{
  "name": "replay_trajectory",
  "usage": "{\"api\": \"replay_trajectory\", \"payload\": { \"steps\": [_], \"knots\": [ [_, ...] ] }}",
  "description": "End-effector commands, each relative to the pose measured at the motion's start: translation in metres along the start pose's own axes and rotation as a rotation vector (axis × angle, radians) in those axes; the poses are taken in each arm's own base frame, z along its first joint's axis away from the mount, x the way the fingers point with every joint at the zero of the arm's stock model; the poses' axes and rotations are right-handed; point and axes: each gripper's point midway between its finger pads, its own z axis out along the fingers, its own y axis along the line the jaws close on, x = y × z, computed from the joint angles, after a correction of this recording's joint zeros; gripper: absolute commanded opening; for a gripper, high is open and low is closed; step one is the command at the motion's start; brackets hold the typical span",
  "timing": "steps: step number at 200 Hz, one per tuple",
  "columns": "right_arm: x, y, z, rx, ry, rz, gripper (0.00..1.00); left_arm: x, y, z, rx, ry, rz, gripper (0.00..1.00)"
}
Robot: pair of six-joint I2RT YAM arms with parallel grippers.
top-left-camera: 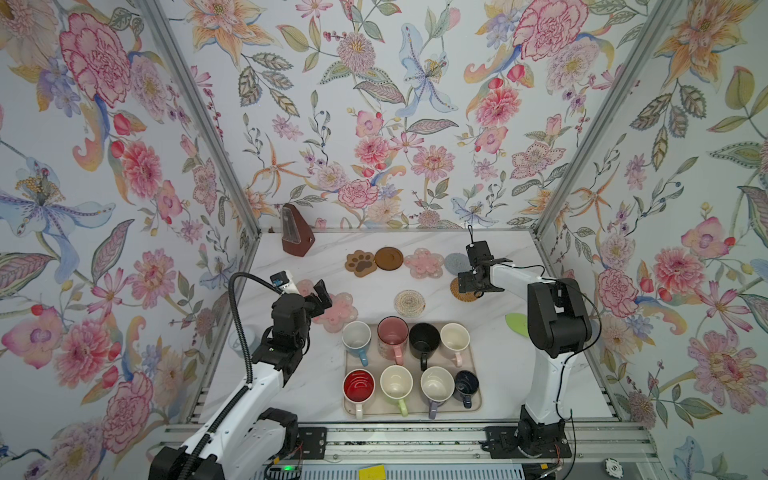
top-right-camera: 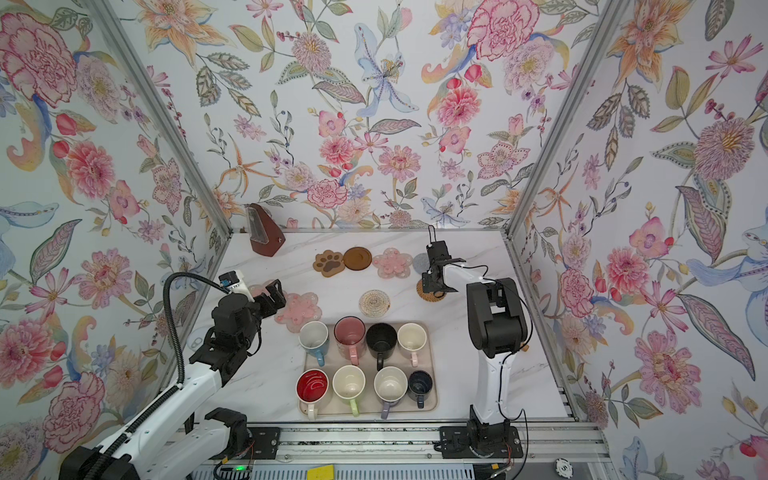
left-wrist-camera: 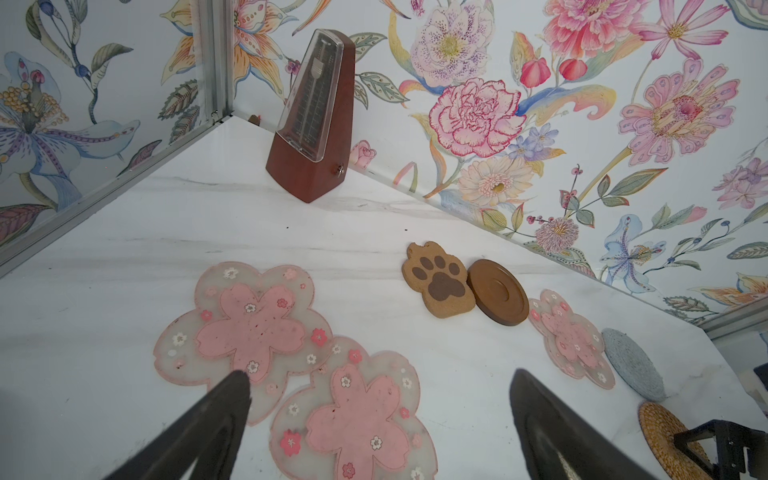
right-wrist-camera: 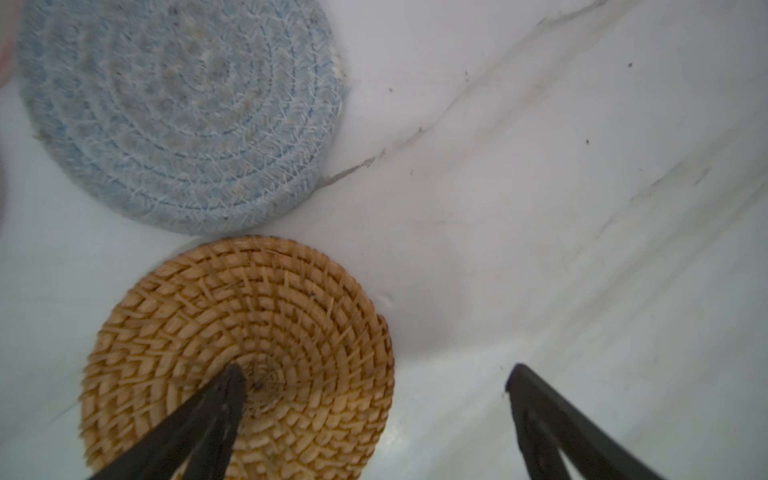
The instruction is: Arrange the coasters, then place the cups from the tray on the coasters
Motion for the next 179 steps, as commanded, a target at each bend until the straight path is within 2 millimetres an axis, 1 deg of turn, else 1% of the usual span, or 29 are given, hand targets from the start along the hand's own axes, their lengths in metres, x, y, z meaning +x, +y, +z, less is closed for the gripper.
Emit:
{"api": "replay_trajectory", "payload": {
  "steps": [1,28,45,55,83,95,105,125,153,179],
  "knots": [
    [0.010,-0.010,-0.007,0.019,0.042,0.001,0.99,0.003,0.003,0.003,-0.012,0.009,0.005,0.99],
    [-0.009,-0.005,-0.033,-0.044,-0.029,0.033,0.99,0.003,0.002,0.003,-0.006,0.012,-0.007,0.99],
    [-0.022,0.004,-0.052,-0.109,-0.097,0.053,0.99,0.005,0.004,0.004,-0.012,0.014,0.001,0.99],
    [-0.029,0.017,-0.065,-0.179,-0.128,0.058,0.99,0.005,0.006,0.004,-0.023,0.017,-0.002,0.99],
    [-0.045,0.055,-0.106,-0.441,-0.225,0.084,0.99,0.006,0.001,0.006,-0.002,0.020,-0.009,0.99],
    [-0.050,0.064,-0.120,-0.520,-0.258,0.102,0.99,0.009,0.003,0.008,-0.011,0.028,0.002,0.99],
    [-0.050,0.067,-0.126,-0.538,-0.268,0.107,0.99,0.008,0.003,0.010,-0.017,0.034,0.001,0.99],
    [-0.048,0.071,-0.132,-0.529,-0.264,0.079,0.99,0.007,-0.001,0.011,-0.004,0.034,-0.007,0.99],
    [-0.041,0.076,-0.129,-0.503,-0.245,0.046,0.99,0.003,-0.001,0.017,-0.016,0.022,0.004,0.99],
    [-0.029,0.086,-0.124,-0.486,-0.182,-0.008,0.99,-0.007,-0.011,0.026,-0.003,0.028,0.004,0.99]
  ]
}}
